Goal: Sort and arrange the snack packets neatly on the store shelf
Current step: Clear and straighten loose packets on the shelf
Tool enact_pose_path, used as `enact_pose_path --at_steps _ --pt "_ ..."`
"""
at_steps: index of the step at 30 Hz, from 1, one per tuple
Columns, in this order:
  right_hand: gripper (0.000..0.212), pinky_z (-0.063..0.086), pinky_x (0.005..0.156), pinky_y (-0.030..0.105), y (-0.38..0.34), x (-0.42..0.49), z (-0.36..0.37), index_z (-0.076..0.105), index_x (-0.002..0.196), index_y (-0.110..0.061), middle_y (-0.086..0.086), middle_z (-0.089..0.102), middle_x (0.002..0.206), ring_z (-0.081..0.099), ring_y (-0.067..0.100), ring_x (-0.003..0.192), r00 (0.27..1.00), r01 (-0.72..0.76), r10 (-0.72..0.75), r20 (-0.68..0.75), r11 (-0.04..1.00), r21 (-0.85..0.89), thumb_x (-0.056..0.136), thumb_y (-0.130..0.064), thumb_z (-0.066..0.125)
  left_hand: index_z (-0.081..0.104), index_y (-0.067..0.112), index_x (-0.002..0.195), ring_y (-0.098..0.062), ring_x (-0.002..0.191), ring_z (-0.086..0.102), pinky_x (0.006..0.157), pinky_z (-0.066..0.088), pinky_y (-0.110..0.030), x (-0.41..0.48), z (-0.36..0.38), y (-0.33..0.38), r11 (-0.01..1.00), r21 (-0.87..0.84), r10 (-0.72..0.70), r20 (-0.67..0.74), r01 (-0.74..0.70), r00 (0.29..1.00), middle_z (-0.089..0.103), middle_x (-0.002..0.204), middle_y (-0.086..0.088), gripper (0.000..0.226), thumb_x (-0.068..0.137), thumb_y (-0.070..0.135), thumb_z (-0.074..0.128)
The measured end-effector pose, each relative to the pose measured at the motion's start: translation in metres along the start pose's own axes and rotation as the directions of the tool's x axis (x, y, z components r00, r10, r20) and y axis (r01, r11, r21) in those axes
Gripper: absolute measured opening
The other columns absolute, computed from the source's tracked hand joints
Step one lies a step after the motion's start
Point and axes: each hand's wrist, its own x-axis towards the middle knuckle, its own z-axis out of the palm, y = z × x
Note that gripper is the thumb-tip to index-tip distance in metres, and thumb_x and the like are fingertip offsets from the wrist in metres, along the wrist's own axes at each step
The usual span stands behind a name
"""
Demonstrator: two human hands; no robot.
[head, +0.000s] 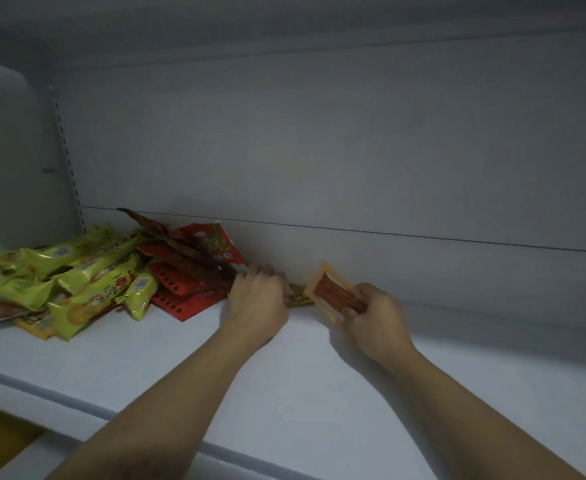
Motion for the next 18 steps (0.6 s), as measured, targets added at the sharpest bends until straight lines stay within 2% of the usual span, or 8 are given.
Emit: enact_pose_path --at_steps 1,3,5,7,11,15,18 --pt "0.020 0.038 0.051 0.010 0.003 0.002 -0.001 0.060 0.085 -0.028 -0.013 0.060 0.072 0.057 0.015 0.071 1.000 -0.001 0.001 -0.024 1.000 -0.007 0.085 -0.008 0.061 0.063 0.020 0.116 -0.025 0.116 0.047 0.087 0.035 -0.035 0.014 0.001 0.000 0.998 0.057 -0.006 0.019 0.005 1.000 0.060 0.120 -0.003 0.028 0.091 0.028 0.053" --pt "0.019 0.036 0.049 0.011 0.003 0.003 0.000 0.058 0.086 -0.028 -0.013 0.057 0.072 0.053 0.015 0.070 1.000 0.004 -0.004 -0.023 0.999 -0.033 0.085 -0.010 0.060 0.057 0.019 0.128 -0.025 0.127 0.041 0.098 0.033 -0.036 0.040 0.003 -0.002 0.991 0.117 -0.074 0.122 0.059 0.990 0.054 0.132 -0.004 0.040 0.093 0.037 0.054" --pt "0.016 0.036 0.054 0.020 0.004 0.004 0.004 0.060 0.091 -0.028 -0.009 0.060 0.078 0.054 0.016 0.073 1.000 0.022 -0.021 0.009 0.998 -0.053 0.086 -0.012 0.059 0.052 0.018 0.134 -0.027 0.131 0.041 0.103 0.033 -0.039 0.060 0.008 -0.002 0.981 0.166 -0.133 0.185 0.103 0.974 0.052 0.137 -0.006 0.048 0.093 0.042 0.056" --pt "0.017 0.038 0.061 0.026 0.005 0.006 0.004 0.062 0.096 -0.025 -0.004 0.065 0.086 0.058 0.018 0.079 1.000 0.025 -0.024 0.017 0.998 -0.061 0.086 -0.012 0.058 0.054 0.015 0.133 -0.028 0.127 0.049 0.100 0.038 -0.039 0.067 0.020 -0.002 0.972 0.190 -0.172 0.187 0.136 0.967 0.055 0.135 -0.007 0.047 0.095 0.043 0.055" --pt "0.017 0.039 0.063 0.027 0.010 0.008 0.005 0.064 0.098 -0.023 -0.004 0.066 0.089 0.060 0.019 0.085 0.999 0.030 -0.029 0.018 0.998 -0.053 0.086 -0.013 0.058 0.058 0.016 0.127 -0.030 0.123 0.054 0.092 0.048 -0.040 0.068 0.038 -0.018 0.970 0.088 -0.240 0.220 0.226 0.946 0.056 0.133 -0.008 0.035 0.097 0.033 0.054" --pt "0.021 0.043 0.065 0.028 0.014 0.008 0.006 0.064 0.102 -0.024 -0.004 0.068 0.092 0.060 0.019 0.085 0.998 0.058 -0.056 0.026 0.997 -0.060 0.086 -0.012 0.057 0.062 0.014 0.122 -0.033 0.119 0.057 0.087 0.050 -0.041 0.071 0.043 -0.019 0.962 0.092 -0.271 0.166 0.258 0.948 0.057 0.129 -0.010 0.030 0.095 0.012 0.049" --pt "0.020 0.041 0.063 0.027 0.014 0.007 0.005 0.064 0.099 -0.024 -0.007 0.065 0.087 0.059 0.018 0.081 0.998 0.050 -0.049 0.029 0.998 -0.050 0.086 -0.011 0.057 0.068 0.010 0.110 -0.035 0.113 0.060 0.084 0.051 -0.041 0.070 0.044 -0.020 0.958 0.031 -0.287 0.125 0.285 0.950 0.060 0.121 -0.012 0.025 0.092 0.006 0.050"
